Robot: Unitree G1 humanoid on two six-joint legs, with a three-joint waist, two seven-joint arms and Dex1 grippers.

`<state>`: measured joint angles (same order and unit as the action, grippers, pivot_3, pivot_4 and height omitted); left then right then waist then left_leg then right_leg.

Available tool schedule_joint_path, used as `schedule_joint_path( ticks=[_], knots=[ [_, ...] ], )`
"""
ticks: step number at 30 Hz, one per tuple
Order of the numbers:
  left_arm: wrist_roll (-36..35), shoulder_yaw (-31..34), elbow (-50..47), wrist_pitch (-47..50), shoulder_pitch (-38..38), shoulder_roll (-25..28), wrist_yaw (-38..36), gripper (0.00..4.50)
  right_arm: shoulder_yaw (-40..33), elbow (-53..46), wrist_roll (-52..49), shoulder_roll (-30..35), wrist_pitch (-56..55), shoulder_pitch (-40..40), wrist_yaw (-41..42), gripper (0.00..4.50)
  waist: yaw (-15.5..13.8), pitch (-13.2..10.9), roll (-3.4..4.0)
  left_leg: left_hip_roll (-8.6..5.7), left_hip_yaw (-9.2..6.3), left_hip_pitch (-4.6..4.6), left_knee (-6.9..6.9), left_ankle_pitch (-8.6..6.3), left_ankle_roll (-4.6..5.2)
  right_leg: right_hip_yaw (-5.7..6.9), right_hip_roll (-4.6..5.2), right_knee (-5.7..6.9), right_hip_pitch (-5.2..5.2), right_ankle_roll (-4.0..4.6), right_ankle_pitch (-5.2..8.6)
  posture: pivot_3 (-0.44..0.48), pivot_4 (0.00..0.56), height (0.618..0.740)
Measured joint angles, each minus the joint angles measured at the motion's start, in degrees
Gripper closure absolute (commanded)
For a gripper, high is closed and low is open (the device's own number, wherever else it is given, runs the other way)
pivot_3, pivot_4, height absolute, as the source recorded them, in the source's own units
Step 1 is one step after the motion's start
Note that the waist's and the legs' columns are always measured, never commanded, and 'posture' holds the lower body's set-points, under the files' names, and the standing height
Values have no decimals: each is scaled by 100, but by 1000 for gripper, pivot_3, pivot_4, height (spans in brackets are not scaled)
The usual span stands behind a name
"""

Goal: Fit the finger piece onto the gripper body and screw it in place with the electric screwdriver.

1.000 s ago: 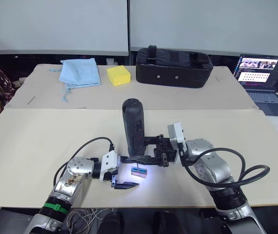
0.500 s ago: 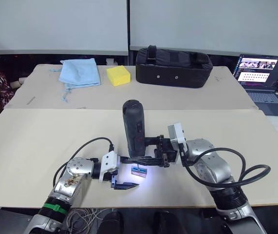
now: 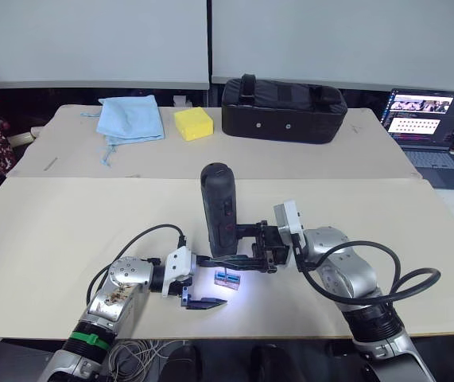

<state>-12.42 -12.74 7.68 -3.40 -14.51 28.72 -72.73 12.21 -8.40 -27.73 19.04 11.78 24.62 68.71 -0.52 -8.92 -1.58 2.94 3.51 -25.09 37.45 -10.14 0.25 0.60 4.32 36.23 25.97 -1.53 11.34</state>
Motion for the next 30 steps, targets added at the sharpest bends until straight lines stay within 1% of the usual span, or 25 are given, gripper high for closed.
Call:
schedule_joint_path(
  ticks=[18,24,30],
  knots=[
    [5,0,5,-7,-1,0,1,77,0,71,-6,28,34,0,106,2571,0,0,0,0,0,0,5,0,0,0,-1,2,-1,15,-10,0,150,740],
    [8,-1,5,-10,-1,0,1,77,-40,57,-180,61,158,3,103,2571,1,0,0,1,0,0,7,0,0,0,-1,2,-1,15,-11,0,150,740],
    [13,-7,8,-23,-1,0,1,77,-185,-14,-304,-1,255,203,-37,2571,0,0,0,1,-2,0,11,0,0,0,-1,4,-4,14,-12,0,150,740]
  ],
)
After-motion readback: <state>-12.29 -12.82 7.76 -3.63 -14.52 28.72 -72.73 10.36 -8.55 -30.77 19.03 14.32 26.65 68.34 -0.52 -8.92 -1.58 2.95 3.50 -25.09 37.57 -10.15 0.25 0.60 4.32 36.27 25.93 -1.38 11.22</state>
